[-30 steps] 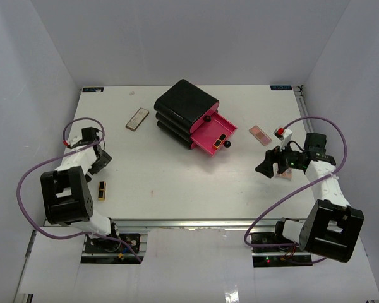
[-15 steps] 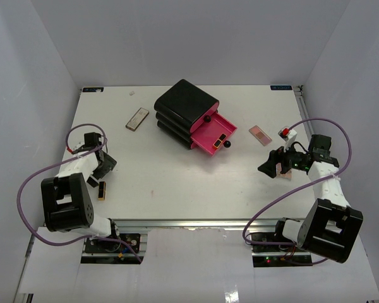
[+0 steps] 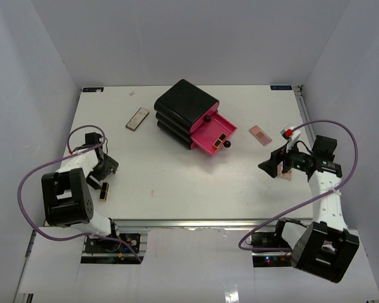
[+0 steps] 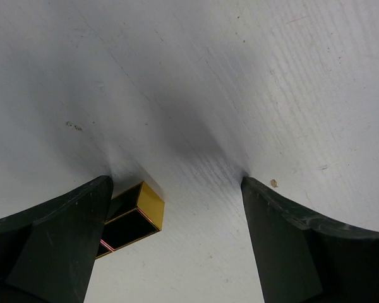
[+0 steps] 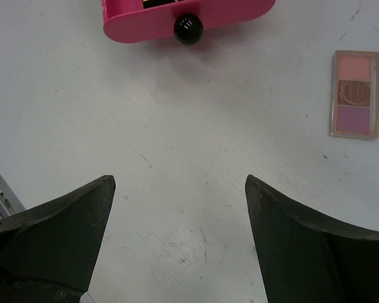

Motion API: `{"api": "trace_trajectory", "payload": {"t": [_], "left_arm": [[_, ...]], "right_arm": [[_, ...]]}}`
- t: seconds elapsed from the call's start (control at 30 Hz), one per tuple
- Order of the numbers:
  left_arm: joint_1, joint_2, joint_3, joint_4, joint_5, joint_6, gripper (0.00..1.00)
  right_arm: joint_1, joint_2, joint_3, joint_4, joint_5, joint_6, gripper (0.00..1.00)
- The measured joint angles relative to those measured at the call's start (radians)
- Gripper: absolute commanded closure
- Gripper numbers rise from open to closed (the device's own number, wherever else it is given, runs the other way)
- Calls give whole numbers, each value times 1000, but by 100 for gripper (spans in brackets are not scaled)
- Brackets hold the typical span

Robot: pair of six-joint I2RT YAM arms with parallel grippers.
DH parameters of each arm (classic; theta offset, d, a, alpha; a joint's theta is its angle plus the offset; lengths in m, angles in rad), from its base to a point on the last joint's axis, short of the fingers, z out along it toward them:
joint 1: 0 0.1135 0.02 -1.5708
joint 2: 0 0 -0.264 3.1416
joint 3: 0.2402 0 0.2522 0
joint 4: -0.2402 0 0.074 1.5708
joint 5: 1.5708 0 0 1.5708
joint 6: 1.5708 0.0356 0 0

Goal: Organize the makeup

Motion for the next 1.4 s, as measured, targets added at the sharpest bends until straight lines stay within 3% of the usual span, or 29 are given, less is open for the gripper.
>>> {"api": "trace_trajectory", "payload": {"t": [0.27,0.77,1.13,1.4], "left_arm": [[0,38,43,-47,-1,1,6],[0,7,18,-92,71,6,16],[-110,8,43,-262,158,12,12],[-118,2,122,-329,129,-19,8]], "right_arm": [[0,-157,0,-1,-21,12,10],[31,-162,0,-18,-51,20,10],[33,-172,0,-29,-66,17,10],[33,-173,0,-44,-75,14,10]]}}
